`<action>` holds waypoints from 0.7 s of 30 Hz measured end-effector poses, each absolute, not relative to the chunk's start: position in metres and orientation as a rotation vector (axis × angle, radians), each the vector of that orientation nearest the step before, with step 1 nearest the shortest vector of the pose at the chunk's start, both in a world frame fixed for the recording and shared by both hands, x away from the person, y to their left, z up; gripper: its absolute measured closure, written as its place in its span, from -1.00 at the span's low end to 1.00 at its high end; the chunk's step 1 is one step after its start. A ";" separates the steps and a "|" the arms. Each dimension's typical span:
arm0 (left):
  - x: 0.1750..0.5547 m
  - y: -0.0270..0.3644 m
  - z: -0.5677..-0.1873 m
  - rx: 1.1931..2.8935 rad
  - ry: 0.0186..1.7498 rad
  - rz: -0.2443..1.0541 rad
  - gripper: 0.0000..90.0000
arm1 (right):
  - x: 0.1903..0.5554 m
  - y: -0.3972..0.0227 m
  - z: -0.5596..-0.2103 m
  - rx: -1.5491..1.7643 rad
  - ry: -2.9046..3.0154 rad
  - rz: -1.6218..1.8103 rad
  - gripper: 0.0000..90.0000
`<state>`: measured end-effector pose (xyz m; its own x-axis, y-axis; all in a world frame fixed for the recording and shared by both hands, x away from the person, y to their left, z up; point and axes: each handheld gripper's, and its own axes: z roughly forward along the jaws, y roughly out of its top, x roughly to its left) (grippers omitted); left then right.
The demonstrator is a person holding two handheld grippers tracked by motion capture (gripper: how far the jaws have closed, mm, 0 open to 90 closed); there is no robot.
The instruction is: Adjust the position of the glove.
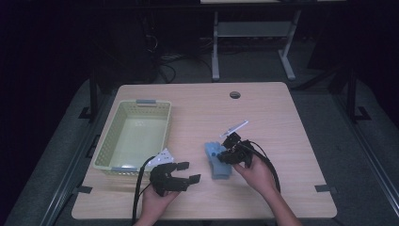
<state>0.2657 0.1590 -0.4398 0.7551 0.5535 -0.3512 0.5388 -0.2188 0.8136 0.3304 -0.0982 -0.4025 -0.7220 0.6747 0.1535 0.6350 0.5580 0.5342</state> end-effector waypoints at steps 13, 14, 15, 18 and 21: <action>0.266 0.158 -0.441 1.881 0.839 0.012 -0.42 | 0.332 -0.088 -0.426 1.186 2.706 0.806 0.58; 0.266 0.158 -0.441 1.881 0.839 0.013 -0.42 | 0.332 -0.088 -0.427 1.184 2.699 0.793 0.56; 0.267 0.159 -0.441 1.884 0.837 0.012 -0.42 | 0.332 -0.088 -0.427 1.184 2.690 0.791 0.54; 0.267 0.159 -0.442 1.877 0.843 0.007 -0.42 | 0.331 -0.089 -0.422 1.182 2.665 0.820 0.56; 0.267 0.158 -0.442 1.877 0.847 0.004 -0.42 | 0.329 -0.089 -0.419 1.175 2.656 0.853 0.65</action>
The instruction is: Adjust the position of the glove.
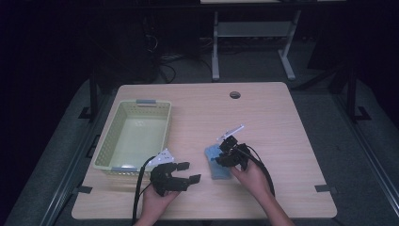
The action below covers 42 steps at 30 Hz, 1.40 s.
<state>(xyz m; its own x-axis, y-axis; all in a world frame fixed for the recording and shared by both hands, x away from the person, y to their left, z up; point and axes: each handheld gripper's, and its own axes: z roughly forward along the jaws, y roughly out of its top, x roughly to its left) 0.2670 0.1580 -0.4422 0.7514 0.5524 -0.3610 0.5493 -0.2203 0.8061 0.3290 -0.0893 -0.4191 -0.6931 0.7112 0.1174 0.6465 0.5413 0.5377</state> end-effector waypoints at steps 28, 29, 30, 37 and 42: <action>0.284 0.130 -0.448 1.858 1.008 -0.171 -0.29 | 0.319 -0.142 -0.433 1.477 2.585 1.113 -0.02; 0.286 0.127 -0.449 1.854 1.025 -0.184 -0.29 | 0.318 -0.143 -0.434 1.488 2.584 1.116 -0.04; 0.288 0.125 -0.450 1.846 1.041 -0.199 -0.29 | 0.318 -0.143 -0.435 1.495 2.576 1.124 -0.04; 0.303 0.118 -0.461 1.798 1.143 -0.299 -0.22 | 0.318 -0.150 -0.439 1.588 2.557 1.231 -0.03; 0.310 0.117 -0.467 1.774 1.191 -0.333 -0.15 | 0.320 -0.158 -0.444 1.663 2.533 1.311 0.00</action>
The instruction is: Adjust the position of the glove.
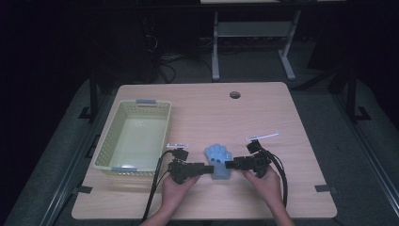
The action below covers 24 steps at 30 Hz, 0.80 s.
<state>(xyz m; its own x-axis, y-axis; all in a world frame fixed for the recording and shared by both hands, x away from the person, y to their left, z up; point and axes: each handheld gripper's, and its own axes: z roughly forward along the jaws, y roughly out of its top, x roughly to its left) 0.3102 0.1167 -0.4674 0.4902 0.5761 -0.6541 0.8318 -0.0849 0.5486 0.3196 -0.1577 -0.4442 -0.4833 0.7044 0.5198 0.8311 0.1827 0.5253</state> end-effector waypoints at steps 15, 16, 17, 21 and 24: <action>0.319 0.107 -0.480 1.775 1.213 -0.402 0.07 | 0.321 -0.153 -0.463 -1.527 -2.237 -1.142 0.15; 0.320 0.106 -0.482 1.773 1.208 -0.412 0.13 | 0.321 -0.153 -0.464 -1.525 -2.238 -1.148 0.20; 0.320 0.106 -0.482 1.771 1.206 -0.413 0.17 | 0.321 -0.152 -0.465 -1.528 -2.225 -1.158 0.21; 0.322 0.106 -0.483 1.770 1.208 -0.435 0.25 | 0.322 -0.151 -0.468 -1.539 -2.201 -1.161 0.23; 0.324 0.105 -0.483 1.777 1.207 -0.439 0.30 | 0.320 -0.151 -0.470 -1.563 -2.162 -1.163 0.26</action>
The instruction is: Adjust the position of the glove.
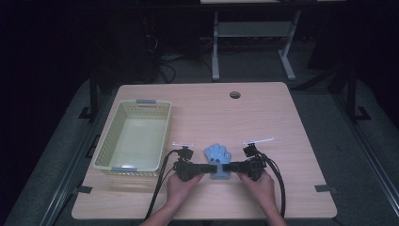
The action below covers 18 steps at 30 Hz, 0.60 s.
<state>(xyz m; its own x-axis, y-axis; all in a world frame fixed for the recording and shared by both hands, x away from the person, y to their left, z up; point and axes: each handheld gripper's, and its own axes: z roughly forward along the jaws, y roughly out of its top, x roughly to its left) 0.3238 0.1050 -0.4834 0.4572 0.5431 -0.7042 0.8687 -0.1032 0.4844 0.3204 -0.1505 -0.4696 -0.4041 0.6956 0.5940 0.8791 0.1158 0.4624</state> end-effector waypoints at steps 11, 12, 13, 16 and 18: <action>0.327 0.100 -0.485 1.799 1.196 -0.430 0.46 | 0.317 -0.145 -0.473 -1.579 -2.141 -1.197 0.36; 0.327 0.100 -0.485 1.798 1.198 -0.435 0.48 | 0.317 -0.145 -0.474 -1.568 -2.143 -1.204 0.39; 0.328 0.100 -0.485 1.796 1.201 -0.443 0.50 | 0.318 -0.145 -0.475 -1.560 -2.135 -1.212 0.42; 0.330 0.100 -0.485 1.790 1.196 -0.448 0.59 | 0.319 -0.144 -0.476 -1.541 -2.126 -1.230 0.58; 0.331 0.100 -0.486 1.782 1.197 -0.462 0.64 | 0.319 -0.143 -0.476 -1.543 -2.121 -1.233 0.64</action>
